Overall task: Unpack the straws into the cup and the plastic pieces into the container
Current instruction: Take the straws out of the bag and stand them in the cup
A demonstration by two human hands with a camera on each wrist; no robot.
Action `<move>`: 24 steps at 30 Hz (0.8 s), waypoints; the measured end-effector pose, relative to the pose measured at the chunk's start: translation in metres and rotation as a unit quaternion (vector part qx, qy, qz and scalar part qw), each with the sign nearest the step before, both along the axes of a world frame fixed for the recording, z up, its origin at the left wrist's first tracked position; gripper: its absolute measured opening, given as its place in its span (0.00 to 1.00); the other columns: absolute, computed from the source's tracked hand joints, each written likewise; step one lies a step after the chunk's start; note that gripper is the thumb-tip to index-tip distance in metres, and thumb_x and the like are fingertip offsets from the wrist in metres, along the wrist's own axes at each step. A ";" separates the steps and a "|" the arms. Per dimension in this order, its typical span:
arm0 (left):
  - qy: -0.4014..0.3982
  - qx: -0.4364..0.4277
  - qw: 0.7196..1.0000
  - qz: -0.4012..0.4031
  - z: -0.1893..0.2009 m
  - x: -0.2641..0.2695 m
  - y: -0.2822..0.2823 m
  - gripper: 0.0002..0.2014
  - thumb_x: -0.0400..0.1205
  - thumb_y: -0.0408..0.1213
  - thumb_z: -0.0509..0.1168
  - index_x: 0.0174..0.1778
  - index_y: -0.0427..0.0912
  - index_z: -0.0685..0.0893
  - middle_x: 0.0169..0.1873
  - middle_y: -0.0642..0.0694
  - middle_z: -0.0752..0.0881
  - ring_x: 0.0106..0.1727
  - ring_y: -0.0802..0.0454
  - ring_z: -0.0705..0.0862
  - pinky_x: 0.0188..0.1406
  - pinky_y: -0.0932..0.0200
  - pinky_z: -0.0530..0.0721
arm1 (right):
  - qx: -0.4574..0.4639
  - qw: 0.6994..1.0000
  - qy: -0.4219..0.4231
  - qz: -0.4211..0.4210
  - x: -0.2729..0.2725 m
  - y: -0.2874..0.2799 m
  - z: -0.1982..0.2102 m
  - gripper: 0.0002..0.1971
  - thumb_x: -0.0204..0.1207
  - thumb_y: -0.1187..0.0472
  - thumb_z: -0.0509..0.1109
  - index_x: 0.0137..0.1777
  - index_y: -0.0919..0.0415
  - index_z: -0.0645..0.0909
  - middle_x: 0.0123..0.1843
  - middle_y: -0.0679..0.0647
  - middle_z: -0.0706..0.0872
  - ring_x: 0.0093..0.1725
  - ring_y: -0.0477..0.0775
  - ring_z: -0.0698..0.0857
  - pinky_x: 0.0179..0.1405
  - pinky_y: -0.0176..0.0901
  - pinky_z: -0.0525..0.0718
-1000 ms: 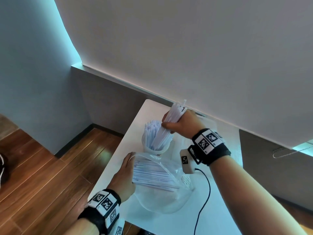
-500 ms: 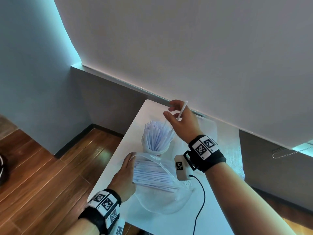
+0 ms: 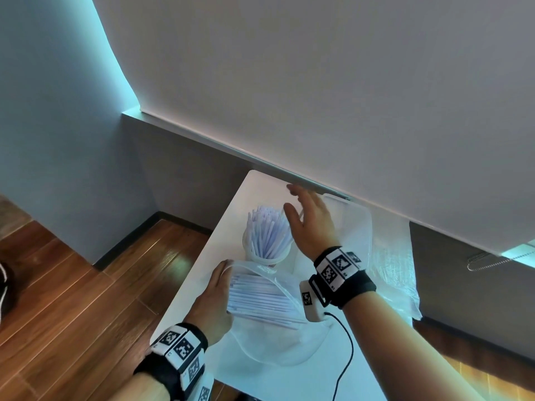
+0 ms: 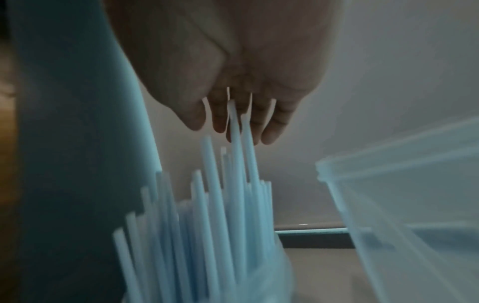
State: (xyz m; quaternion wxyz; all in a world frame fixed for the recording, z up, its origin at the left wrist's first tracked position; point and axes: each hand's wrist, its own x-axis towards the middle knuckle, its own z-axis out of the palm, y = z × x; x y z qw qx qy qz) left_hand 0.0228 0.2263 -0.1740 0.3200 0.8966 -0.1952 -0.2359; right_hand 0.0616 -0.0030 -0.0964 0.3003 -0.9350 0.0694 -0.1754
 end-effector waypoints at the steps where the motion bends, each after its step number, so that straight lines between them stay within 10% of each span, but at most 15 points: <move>1: 0.003 -0.001 1.000 0.000 0.000 0.000 0.000 0.53 0.73 0.25 0.74 0.83 0.54 0.43 0.78 0.57 0.52 0.72 0.56 0.69 0.63 0.60 0.84 | -0.040 0.998 0.039 0.016 -0.002 0.003 -0.004 0.22 0.85 0.51 0.59 0.77 0.54 0.71 0.73 0.52 0.78 0.72 0.54 0.76 0.72 0.52 0.74; 10: 0.012 0.002 1.000 0.003 0.001 -0.001 0.000 0.53 0.74 0.24 0.74 0.84 0.53 0.43 0.81 0.55 0.49 0.77 0.52 0.66 0.67 0.58 0.82 | -0.170 0.964 0.189 0.075 -0.017 0.029 -0.023 0.31 0.87 0.41 0.42 0.86 0.52 0.43 0.87 0.46 0.45 0.86 0.48 0.42 0.85 0.53 0.47; 24: 0.013 0.024 1.000 0.007 -0.001 0.000 -0.002 0.53 0.76 0.27 0.74 0.83 0.54 0.42 0.81 0.55 0.49 0.78 0.51 0.64 0.68 0.57 0.81 | -0.257 0.950 0.145 0.105 -0.015 0.049 -0.041 0.31 0.86 0.43 0.48 0.86 0.50 0.46 0.88 0.47 0.45 0.86 0.54 0.42 0.84 0.60 0.45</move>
